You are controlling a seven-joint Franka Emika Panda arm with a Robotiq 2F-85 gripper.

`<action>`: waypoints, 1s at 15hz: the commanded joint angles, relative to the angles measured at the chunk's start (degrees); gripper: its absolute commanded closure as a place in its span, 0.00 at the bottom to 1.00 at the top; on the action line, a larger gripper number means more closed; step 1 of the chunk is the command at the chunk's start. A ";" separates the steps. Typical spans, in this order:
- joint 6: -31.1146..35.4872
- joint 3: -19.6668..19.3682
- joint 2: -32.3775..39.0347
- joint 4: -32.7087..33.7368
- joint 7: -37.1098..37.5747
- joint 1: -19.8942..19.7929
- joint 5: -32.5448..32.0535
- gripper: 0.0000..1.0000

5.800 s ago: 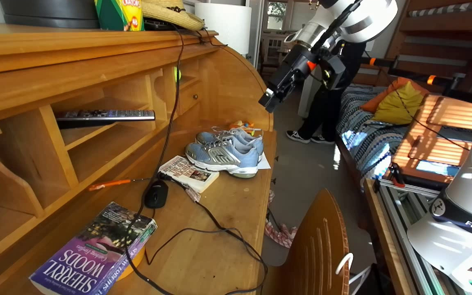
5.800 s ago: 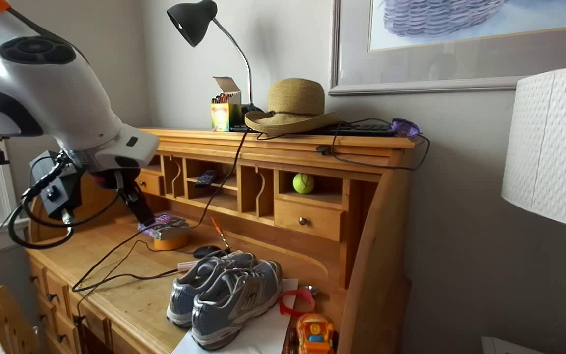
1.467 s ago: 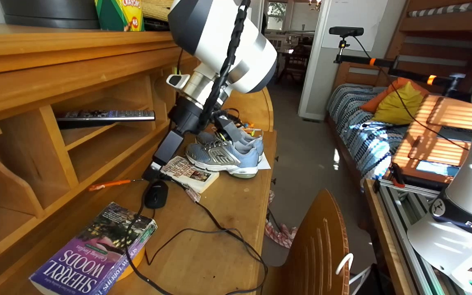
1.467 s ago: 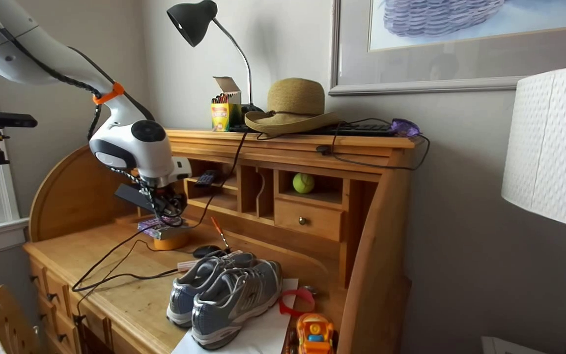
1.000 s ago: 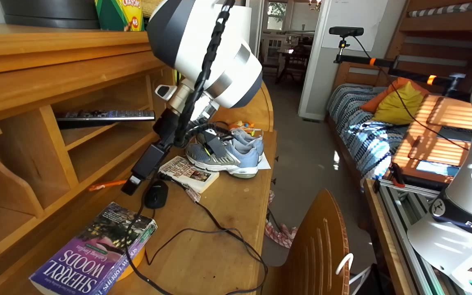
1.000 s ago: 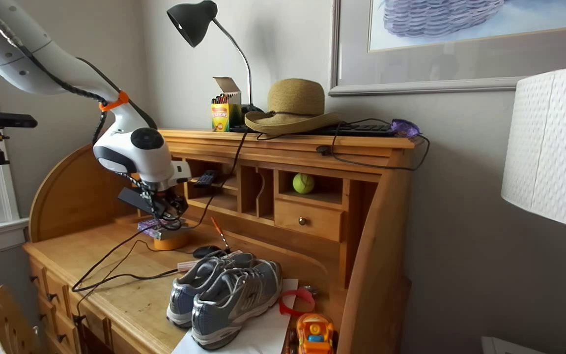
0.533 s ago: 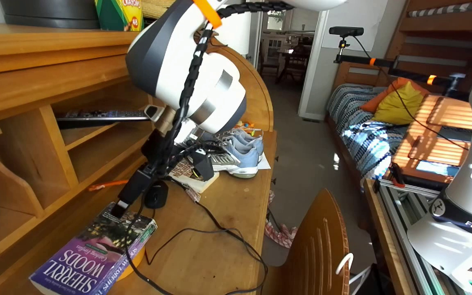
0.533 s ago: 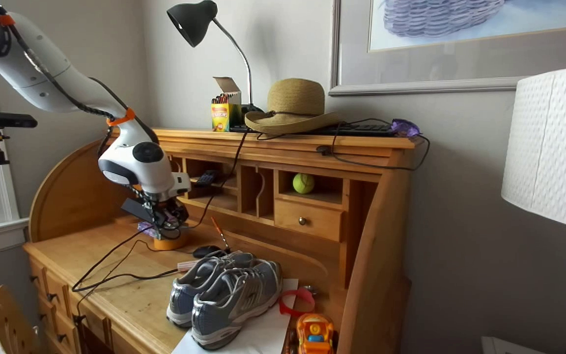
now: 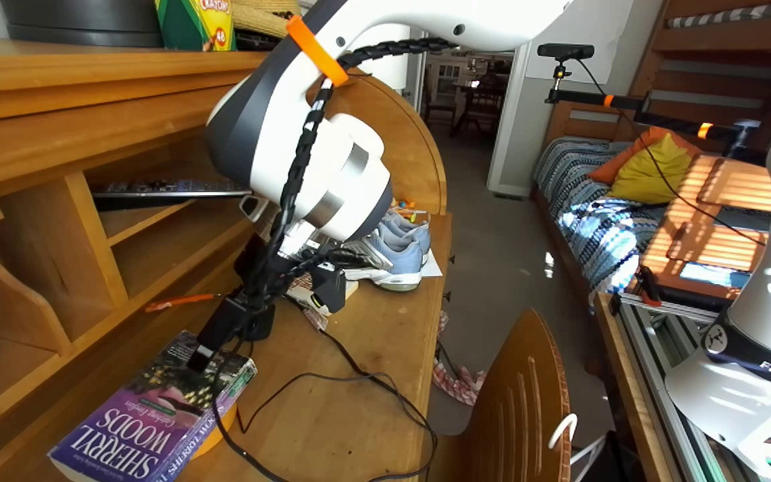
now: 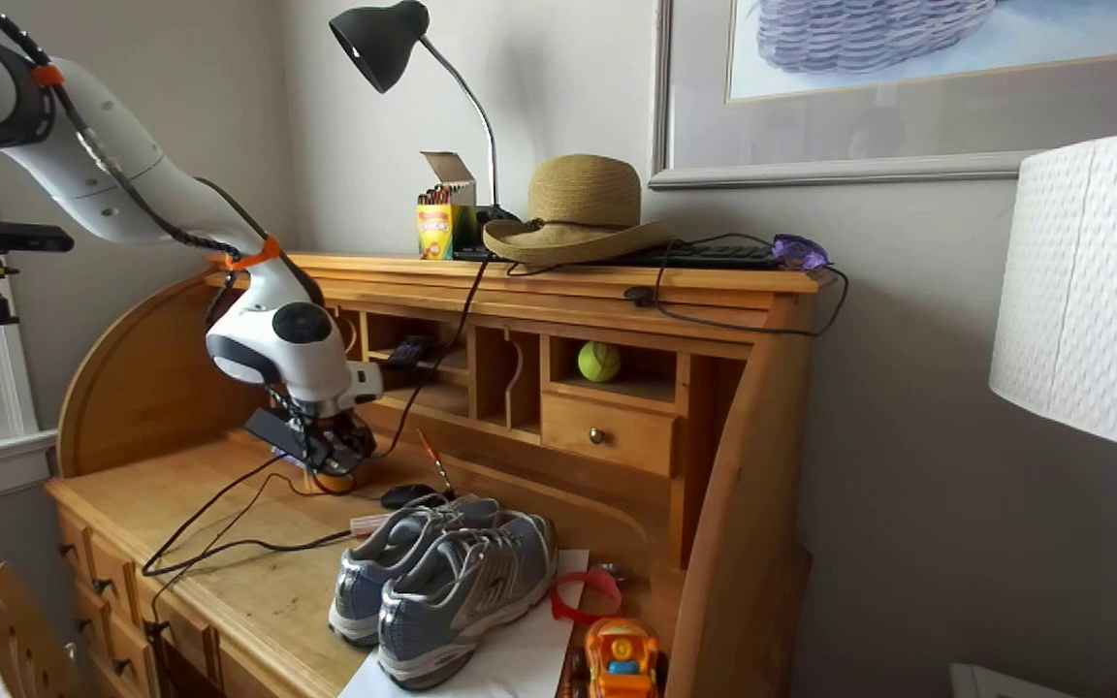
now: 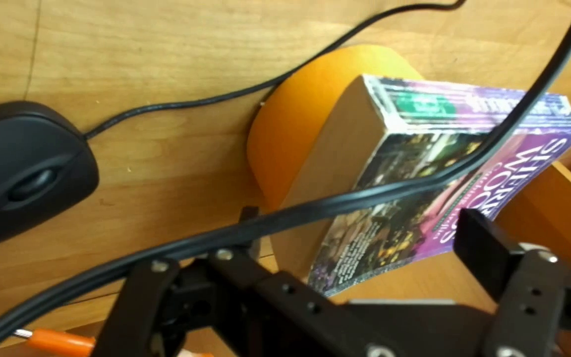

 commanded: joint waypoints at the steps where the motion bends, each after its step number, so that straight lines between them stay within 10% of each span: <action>1: -1.59 -0.18 1.61 0.50 1.73 -1.44 1.12 0.00; 15: -28.33 -2.81 6.06 6.38 7.85 -5.27 -4.05 0.00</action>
